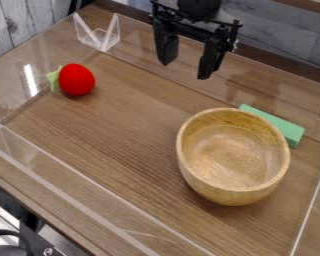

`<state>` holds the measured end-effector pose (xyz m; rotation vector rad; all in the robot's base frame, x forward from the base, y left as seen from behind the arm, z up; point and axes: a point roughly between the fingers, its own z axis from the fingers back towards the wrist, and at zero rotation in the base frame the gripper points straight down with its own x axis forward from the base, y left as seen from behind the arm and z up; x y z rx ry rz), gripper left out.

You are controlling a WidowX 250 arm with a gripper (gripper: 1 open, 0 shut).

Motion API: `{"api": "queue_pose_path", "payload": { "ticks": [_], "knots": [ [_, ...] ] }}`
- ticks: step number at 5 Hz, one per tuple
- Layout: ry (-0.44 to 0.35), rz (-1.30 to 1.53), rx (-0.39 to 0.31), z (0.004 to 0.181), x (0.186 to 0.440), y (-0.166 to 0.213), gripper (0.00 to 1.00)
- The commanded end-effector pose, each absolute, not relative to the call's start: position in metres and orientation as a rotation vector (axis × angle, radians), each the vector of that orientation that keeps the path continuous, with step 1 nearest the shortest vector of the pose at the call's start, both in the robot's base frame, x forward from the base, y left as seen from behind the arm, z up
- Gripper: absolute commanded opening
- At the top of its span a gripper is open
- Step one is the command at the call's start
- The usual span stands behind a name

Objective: Move the red fruit to the right

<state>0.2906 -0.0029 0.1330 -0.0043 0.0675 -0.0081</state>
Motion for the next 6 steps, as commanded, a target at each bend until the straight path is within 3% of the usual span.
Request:
{"api": "queue_pose_path", "payload": {
  "ticks": [1,4,6],
  "knots": [
    [0.083,0.016,-0.011,0.129,0.287,-0.006,1.0],
    [0.012,0.387,-0.049,0.12,0.279,0.128,1.0],
    [-0.005,0.54,-0.073,0.102,0.281,0.165,1.0]
  ]
}}
